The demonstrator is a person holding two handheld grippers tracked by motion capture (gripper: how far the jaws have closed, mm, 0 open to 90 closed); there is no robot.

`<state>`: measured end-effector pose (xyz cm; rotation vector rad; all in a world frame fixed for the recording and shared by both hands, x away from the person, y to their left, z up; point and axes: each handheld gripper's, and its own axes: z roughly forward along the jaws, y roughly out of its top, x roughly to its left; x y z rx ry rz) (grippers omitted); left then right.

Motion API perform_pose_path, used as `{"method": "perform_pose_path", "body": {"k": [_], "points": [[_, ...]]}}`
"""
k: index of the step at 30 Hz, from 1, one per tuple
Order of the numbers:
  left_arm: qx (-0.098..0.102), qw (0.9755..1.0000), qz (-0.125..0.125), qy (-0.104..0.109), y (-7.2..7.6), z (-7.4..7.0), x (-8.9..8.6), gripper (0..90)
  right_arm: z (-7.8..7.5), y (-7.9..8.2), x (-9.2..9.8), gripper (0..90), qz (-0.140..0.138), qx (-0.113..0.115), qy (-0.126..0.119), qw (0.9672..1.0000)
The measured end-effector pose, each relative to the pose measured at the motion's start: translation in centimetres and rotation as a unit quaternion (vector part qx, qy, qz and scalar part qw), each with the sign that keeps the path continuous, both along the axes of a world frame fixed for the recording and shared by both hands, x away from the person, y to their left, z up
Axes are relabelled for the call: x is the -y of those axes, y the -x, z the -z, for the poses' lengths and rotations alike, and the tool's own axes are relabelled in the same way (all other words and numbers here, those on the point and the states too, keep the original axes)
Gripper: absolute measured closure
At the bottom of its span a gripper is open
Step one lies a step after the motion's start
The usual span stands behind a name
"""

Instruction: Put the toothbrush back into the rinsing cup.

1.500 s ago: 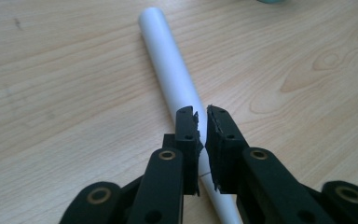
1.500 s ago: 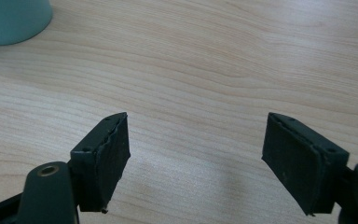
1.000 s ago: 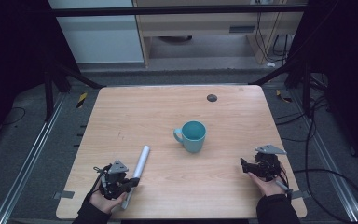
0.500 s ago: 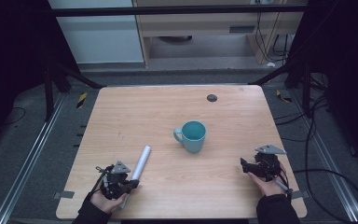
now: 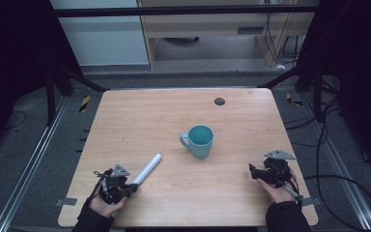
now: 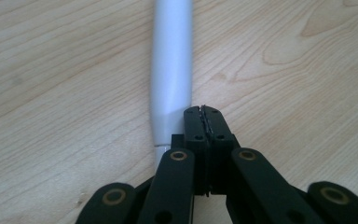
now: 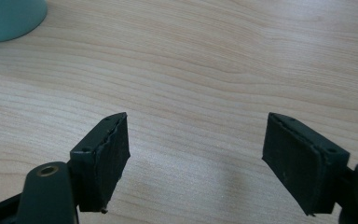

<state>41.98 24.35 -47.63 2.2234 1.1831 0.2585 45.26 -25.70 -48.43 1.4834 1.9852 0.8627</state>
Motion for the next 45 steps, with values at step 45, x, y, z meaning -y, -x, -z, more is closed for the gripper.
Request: {"method": "perform_pose_path", "body": {"k": [45], "points": [[0.047, 0.9971, -0.057, 0.016, -8.1, -1.2, 4.3, 90.0, 0.1, -0.2, 0.1, 22.9, 0.007, 0.0, 0.003, 1.0]]}}
